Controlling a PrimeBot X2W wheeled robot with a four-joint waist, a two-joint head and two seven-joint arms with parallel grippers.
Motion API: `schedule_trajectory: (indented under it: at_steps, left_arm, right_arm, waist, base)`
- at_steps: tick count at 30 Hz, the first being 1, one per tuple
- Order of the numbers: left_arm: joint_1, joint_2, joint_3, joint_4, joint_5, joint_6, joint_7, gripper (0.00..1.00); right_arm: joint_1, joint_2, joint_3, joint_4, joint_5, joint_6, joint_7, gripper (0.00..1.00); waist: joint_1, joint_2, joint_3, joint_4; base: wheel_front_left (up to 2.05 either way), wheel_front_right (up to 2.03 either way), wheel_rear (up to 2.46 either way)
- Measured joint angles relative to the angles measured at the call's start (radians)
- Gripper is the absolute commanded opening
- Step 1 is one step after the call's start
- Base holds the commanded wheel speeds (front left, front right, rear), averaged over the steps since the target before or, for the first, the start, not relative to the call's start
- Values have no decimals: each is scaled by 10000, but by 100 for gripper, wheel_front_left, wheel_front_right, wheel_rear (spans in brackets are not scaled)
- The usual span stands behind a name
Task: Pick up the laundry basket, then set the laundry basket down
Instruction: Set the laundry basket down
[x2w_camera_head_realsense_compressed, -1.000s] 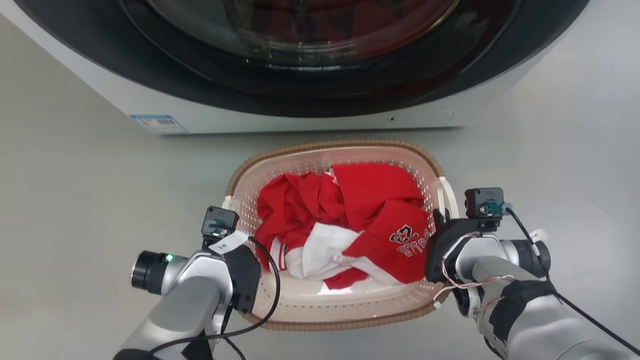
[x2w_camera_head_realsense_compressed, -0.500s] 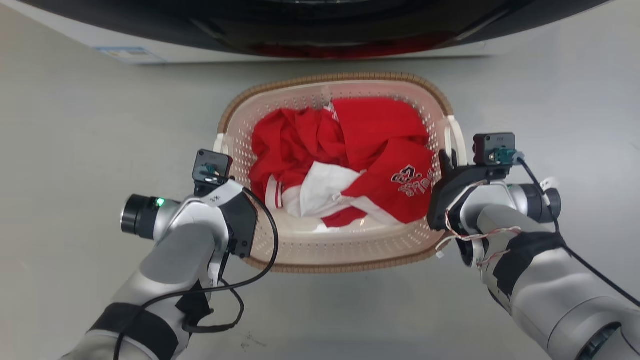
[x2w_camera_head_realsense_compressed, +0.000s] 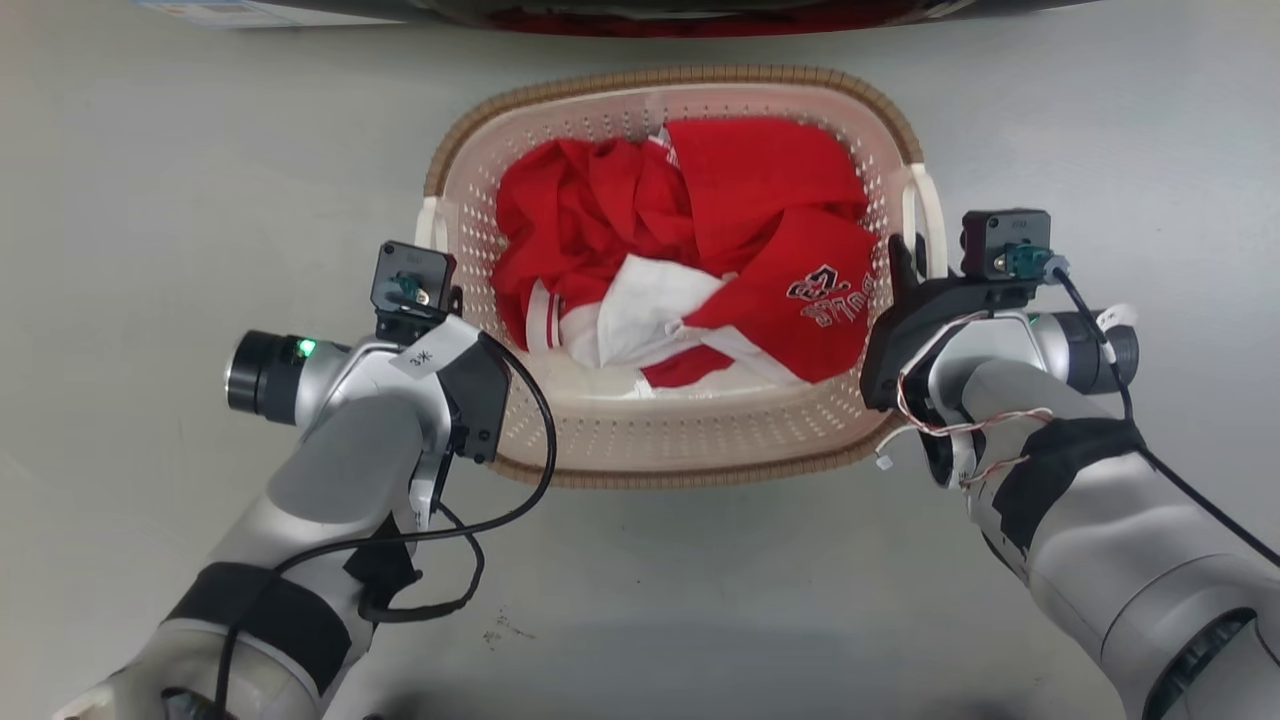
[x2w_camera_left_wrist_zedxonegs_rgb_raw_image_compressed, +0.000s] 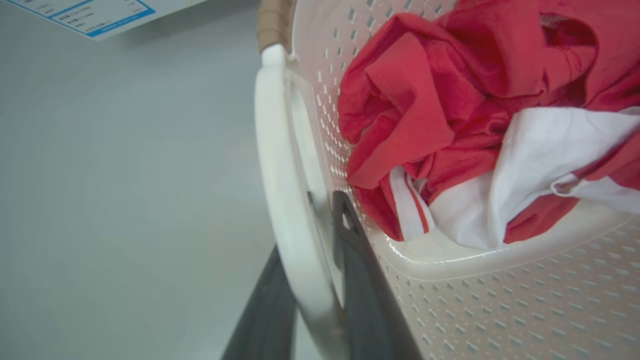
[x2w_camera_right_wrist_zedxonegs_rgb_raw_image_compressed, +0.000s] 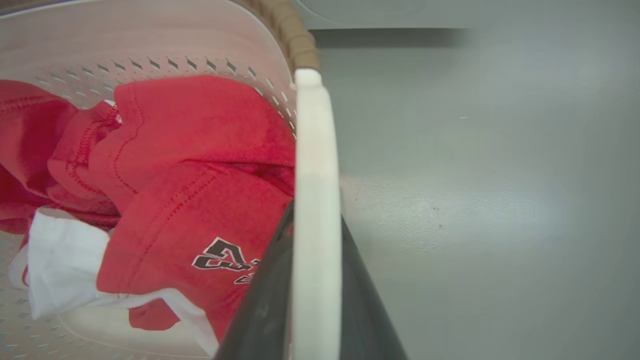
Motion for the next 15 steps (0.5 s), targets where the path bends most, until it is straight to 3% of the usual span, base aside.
schedule_trajectory:
  at_steps: [15]
  left_arm:
    - [-640,63,12,301,205,0,-543,0]
  right_arm:
    - [-477,13,-21,-25,-4,6,-192,0]
  waist:
    - [-2,-2,401,92]
  base:
    - [0,0,0]
